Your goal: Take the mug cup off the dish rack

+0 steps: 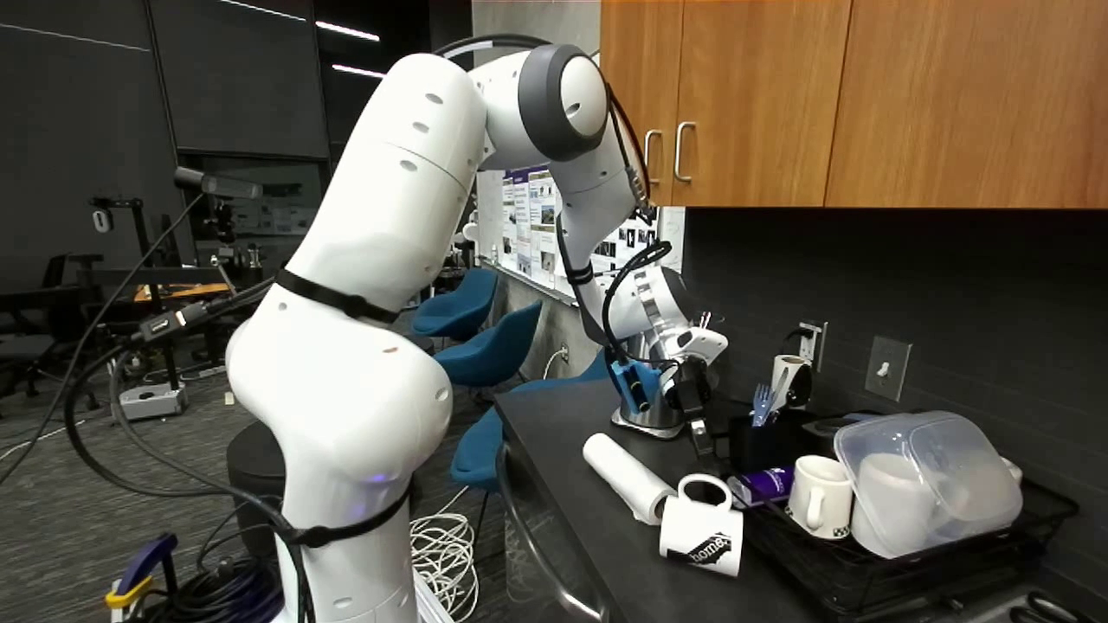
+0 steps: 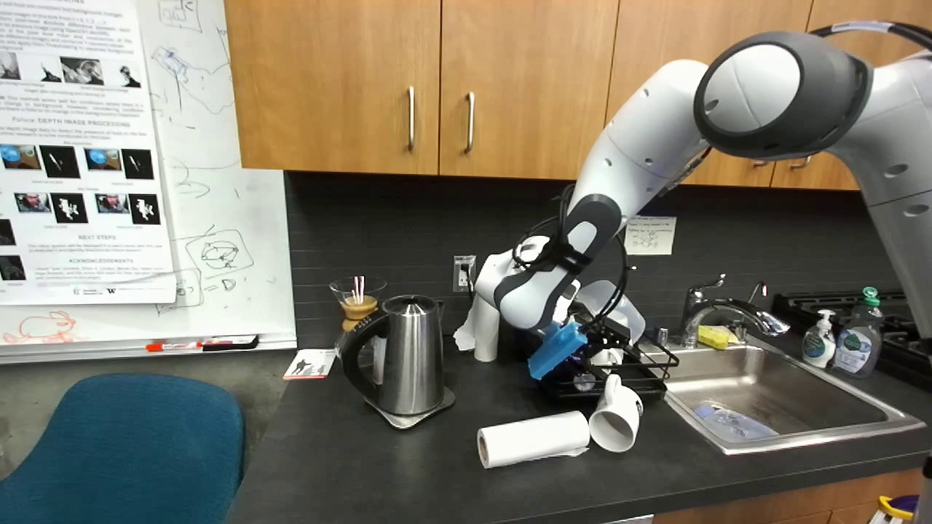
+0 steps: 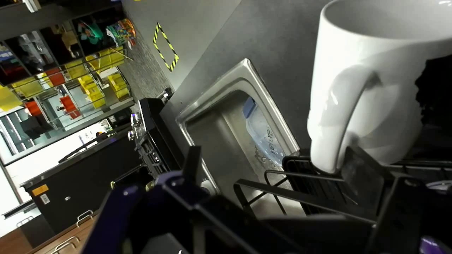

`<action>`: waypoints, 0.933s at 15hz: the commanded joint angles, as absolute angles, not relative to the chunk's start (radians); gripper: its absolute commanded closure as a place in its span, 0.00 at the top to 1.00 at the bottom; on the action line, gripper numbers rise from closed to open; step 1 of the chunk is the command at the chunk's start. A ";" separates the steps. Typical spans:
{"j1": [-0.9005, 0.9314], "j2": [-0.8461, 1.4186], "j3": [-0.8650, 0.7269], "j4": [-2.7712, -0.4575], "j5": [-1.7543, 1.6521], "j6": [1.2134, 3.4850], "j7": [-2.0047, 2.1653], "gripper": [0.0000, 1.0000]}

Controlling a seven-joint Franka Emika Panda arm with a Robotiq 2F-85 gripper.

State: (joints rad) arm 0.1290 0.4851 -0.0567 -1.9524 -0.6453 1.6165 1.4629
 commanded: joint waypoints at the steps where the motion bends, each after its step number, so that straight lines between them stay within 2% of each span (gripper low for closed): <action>1: 0.115 0.467 -0.072 -1.920 -0.665 1.662 1.511 1.00; 6: 0.103 0.454 -0.094 -1.864 -0.688 1.722 1.620 1.00; 14: 0.079 0.450 -0.121 -1.871 -0.654 1.504 1.714 1.00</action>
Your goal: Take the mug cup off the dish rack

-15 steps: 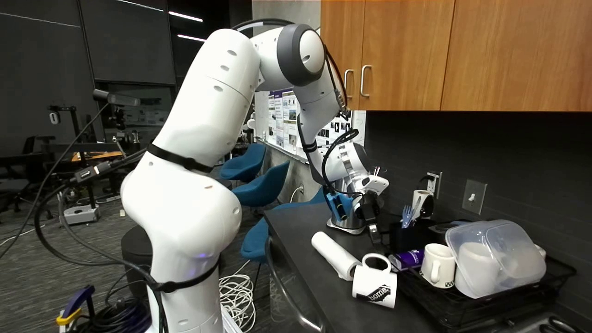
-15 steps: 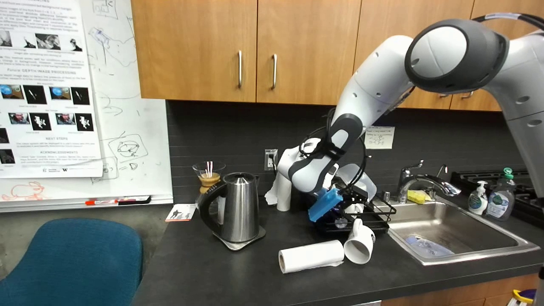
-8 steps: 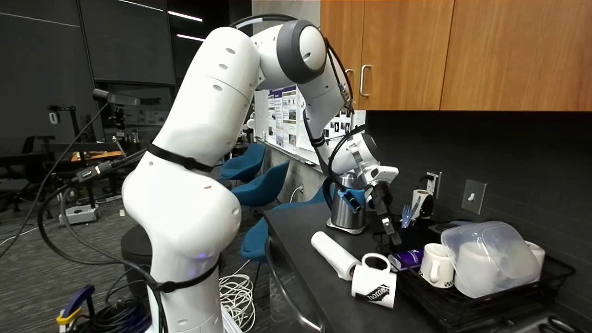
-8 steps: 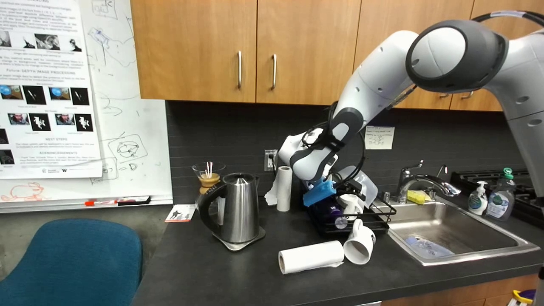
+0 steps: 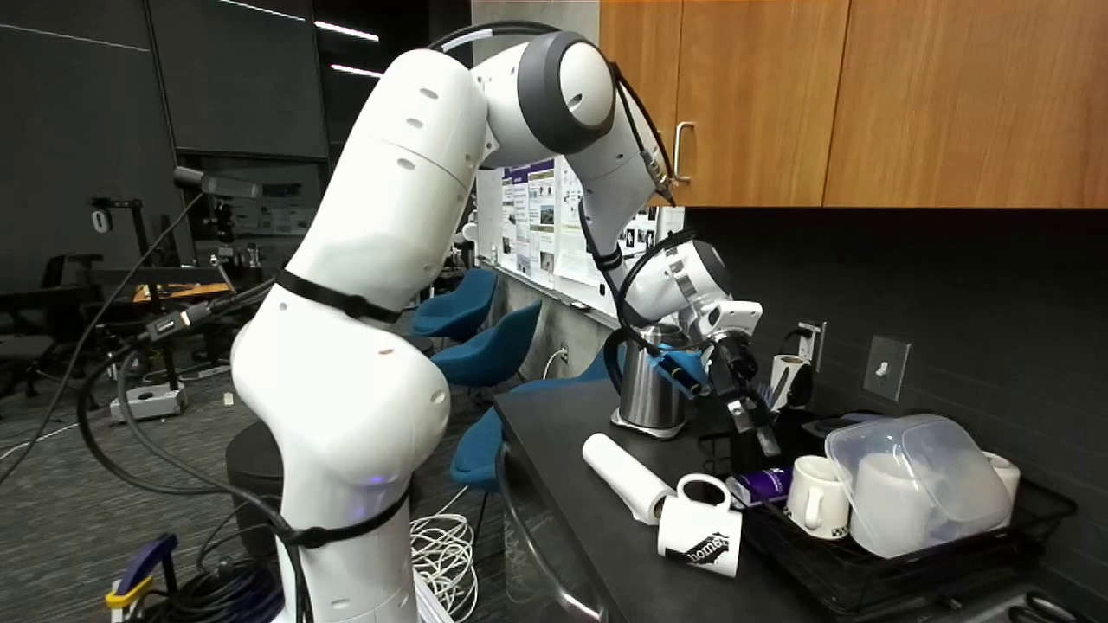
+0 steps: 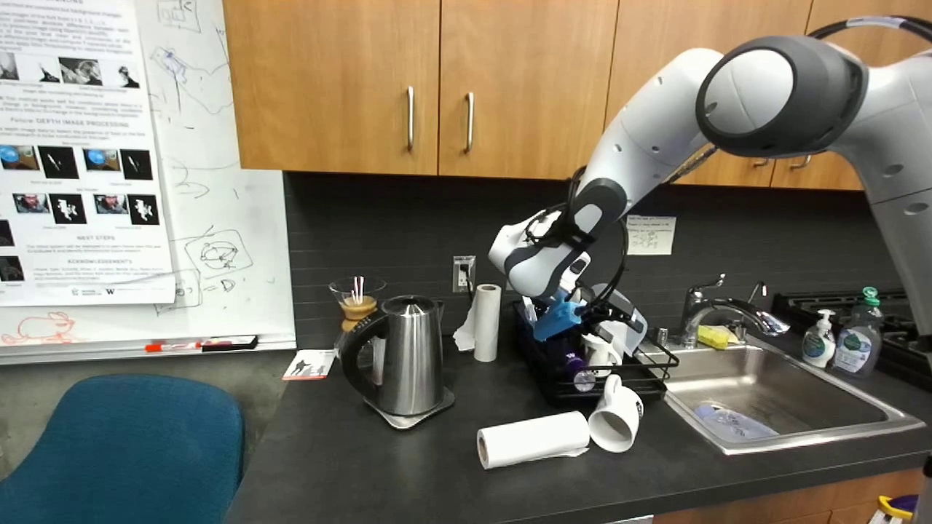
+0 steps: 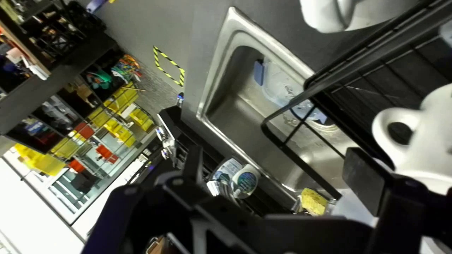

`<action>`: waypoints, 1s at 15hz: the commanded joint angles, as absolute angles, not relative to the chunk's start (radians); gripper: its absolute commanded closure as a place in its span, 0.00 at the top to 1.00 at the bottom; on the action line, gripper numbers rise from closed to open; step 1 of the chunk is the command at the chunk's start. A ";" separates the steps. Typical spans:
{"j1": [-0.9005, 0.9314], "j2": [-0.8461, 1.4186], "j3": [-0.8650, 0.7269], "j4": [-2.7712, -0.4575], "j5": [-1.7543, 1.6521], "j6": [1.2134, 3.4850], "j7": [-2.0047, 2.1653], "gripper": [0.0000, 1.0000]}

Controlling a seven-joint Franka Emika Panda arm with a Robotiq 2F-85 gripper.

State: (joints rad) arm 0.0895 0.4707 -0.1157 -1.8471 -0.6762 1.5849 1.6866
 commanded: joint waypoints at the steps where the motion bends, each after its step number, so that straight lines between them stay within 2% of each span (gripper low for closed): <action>1: 0.072 0.447 -0.123 -1.877 -0.641 1.467 1.725 1.00; 7: 0.025 0.454 -0.131 -1.893 -0.569 1.341 1.749 1.00; 15: -0.020 0.465 -0.137 -1.921 -0.482 1.387 1.757 1.00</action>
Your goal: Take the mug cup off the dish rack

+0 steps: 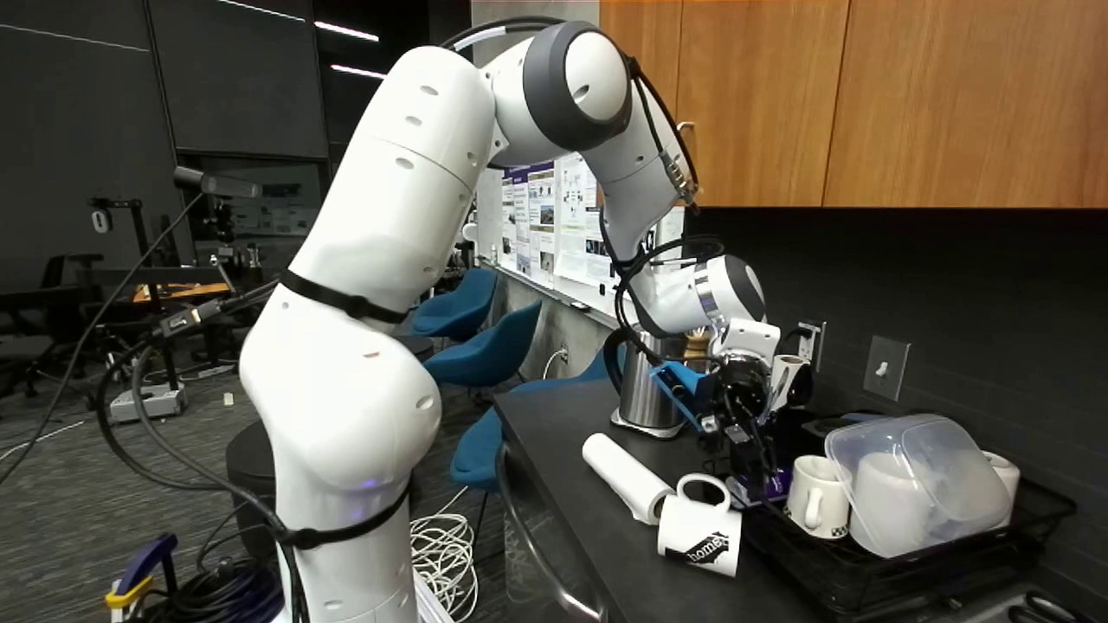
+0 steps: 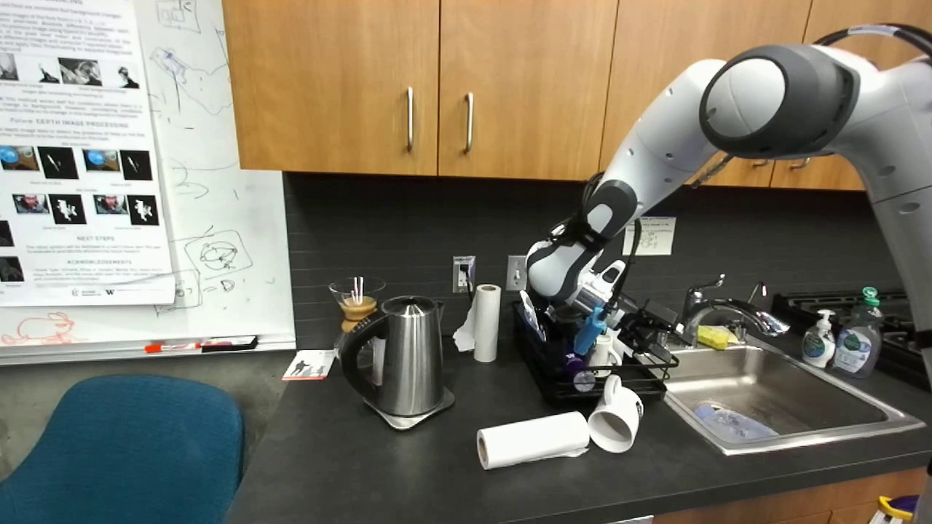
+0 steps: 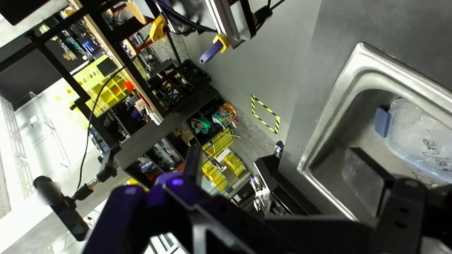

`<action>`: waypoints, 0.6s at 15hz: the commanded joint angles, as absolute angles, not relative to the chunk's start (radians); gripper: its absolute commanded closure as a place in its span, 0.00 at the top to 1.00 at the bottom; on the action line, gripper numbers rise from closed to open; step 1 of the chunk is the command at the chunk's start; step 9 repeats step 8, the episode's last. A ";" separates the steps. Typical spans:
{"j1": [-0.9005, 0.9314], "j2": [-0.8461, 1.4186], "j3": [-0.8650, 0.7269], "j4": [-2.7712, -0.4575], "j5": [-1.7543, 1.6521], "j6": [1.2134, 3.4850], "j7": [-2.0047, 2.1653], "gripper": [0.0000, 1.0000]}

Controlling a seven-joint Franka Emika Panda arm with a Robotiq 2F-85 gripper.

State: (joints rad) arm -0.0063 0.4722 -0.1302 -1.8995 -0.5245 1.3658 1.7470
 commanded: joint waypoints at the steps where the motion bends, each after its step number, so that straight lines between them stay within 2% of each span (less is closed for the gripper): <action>1: -0.022 0.468 -0.138 -1.925 -0.480 1.388 1.748 1.00; 9: -0.014 0.481 -0.139 -1.921 -0.500 1.378 1.745 1.00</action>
